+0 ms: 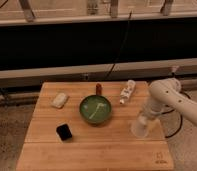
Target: Place the ceramic cup over the eraser
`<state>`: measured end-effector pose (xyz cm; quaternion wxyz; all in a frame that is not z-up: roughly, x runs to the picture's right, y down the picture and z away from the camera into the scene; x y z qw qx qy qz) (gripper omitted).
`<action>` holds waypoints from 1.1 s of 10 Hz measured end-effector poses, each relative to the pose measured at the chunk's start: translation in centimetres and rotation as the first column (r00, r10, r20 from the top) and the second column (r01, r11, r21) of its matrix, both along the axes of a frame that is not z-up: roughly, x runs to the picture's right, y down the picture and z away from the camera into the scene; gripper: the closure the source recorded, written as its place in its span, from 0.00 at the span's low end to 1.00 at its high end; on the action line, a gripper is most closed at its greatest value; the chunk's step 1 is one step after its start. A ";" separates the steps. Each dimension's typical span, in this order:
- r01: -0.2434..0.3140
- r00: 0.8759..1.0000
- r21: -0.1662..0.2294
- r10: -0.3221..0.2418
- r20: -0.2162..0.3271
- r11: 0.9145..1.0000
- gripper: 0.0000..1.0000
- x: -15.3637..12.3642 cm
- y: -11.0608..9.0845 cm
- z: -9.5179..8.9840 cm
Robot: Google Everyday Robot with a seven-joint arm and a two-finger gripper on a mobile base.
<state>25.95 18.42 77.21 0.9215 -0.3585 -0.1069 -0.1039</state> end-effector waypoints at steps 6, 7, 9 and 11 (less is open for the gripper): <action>-0.073 0.995 0.120 0.065 0.070 0.990 1.00 1.1 -3.1 -6.1; -0.085 0.994 0.144 0.073 0.087 0.986 1.00 1.2 -3.8 -7.6; -0.079 0.990 0.184 0.056 0.128 0.980 1.00 0.9 -4.9 -10.1; -0.030 0.987 0.200 -0.003 0.163 0.979 1.00 -1.0 -6.2 -11.8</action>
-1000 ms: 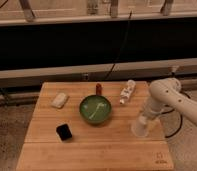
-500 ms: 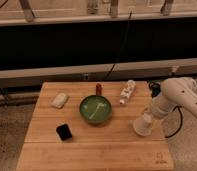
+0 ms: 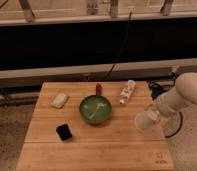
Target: Place the ceramic cup over the eraser
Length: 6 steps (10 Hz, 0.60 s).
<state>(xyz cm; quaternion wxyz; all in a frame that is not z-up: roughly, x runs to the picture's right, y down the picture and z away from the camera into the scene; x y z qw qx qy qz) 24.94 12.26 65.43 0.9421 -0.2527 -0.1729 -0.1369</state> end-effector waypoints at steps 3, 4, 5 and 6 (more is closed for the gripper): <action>0.107 0.994 0.001 -0.107 0.019 0.994 1.00 -3.1 -2.1 -0.6; 0.148 0.989 -0.003 -0.148 0.017 0.989 1.00 -3.8 -2.8 -0.9; 0.189 0.982 -0.009 -0.189 0.015 0.982 1.00 -4.5 -3.3 -1.1; 0.236 0.972 -0.011 -0.236 0.018 0.972 1.00 -5.7 -3.9 -1.2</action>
